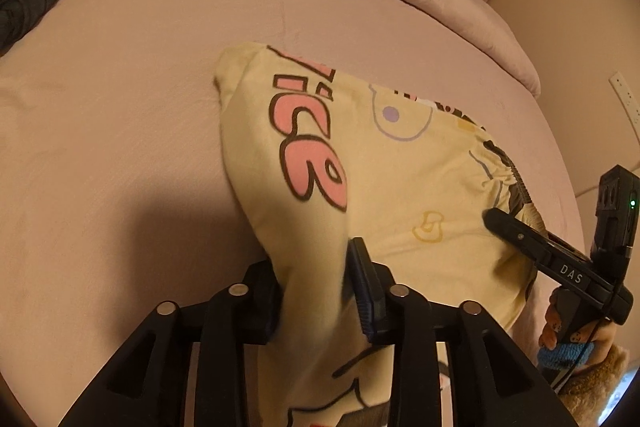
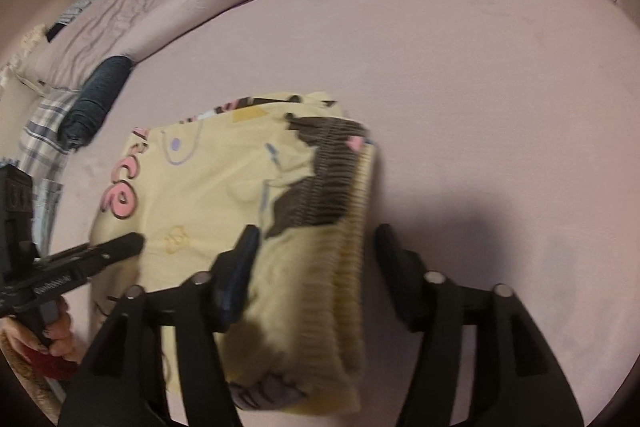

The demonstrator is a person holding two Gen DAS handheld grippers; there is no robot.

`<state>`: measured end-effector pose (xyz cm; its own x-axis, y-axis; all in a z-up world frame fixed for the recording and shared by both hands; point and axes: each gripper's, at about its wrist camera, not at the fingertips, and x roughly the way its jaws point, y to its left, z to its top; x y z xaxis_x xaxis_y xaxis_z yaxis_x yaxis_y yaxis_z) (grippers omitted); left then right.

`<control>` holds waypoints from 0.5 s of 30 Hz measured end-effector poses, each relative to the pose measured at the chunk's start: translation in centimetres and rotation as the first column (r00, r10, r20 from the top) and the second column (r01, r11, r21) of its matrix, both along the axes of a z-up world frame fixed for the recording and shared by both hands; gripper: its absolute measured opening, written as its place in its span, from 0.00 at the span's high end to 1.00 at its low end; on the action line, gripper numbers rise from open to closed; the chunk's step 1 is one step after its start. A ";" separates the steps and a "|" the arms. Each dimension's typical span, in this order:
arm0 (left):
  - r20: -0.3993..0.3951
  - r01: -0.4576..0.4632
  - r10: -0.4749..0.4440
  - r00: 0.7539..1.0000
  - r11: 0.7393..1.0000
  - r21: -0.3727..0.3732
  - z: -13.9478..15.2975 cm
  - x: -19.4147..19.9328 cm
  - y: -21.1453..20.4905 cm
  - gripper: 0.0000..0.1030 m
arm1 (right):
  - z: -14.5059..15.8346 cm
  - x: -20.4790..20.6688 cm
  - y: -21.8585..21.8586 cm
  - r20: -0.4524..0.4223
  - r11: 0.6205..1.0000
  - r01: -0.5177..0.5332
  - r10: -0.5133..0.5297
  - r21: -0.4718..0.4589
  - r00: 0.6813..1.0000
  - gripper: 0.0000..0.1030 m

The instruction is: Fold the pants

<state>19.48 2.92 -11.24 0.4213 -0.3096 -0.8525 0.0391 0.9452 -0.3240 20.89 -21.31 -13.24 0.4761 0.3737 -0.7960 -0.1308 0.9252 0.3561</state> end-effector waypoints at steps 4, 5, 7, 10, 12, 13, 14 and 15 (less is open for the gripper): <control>-0.016 -0.030 0.031 0.999 0.999 0.034 0.2 -1.7 0.7 0.46 | 0.0 -0.5 -0.8 0.000 0.999 0.030 -0.030 -0.019 1.000 0.31; -0.017 -0.042 0.043 0.999 0.998 0.049 0.4 -2.2 1.0 0.41 | 0.1 -0.7 -0.9 -0.001 0.999 0.036 -0.036 -0.021 0.999 0.31; -0.012 -0.066 0.067 0.998 0.996 0.063 0.8 -3.3 1.5 0.37 | 0.3 -0.9 -1.0 -0.004 0.998 0.052 -0.052 -0.028 0.999 0.29; -0.009 -0.112 0.113 0.994 0.991 0.068 1.5 -5.5 2.7 0.33 | 0.7 -1.8 -1.5 -0.004 0.995 0.085 -0.085 -0.047 0.996 0.23; 0.009 -0.134 0.134 0.991 0.988 0.078 2.4 -7.0 3.1 0.32 | 1.2 -2.5 -1.9 -0.001 0.994 0.098 -0.098 -0.040 0.995 0.23; 0.024 -0.144 0.143 0.989 0.986 0.079 3.1 -7.7 3.2 0.31 | 1.6 -2.9 -2.1 -0.001 0.994 0.105 -0.105 -0.035 0.994 0.23; 0.035 -0.152 0.150 0.988 0.985 0.078 3.6 -8.2 3.2 0.25 | 2.1 -3.3 -2.3 0.004 0.993 0.113 -0.113 -0.034 0.994 0.23; 0.056 -0.163 0.159 0.986 0.984 0.077 4.4 -9.0 3.1 0.22 | 2.5 -3.7 -2.2 0.014 0.992 0.118 -0.118 -0.036 0.993 0.23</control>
<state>10.51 6.07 -6.79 0.5025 -0.1655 -0.8486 -0.1014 0.9635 -0.2479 17.22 -23.56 -10.75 0.5243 0.2848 -0.8025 -0.0236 0.9469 0.3206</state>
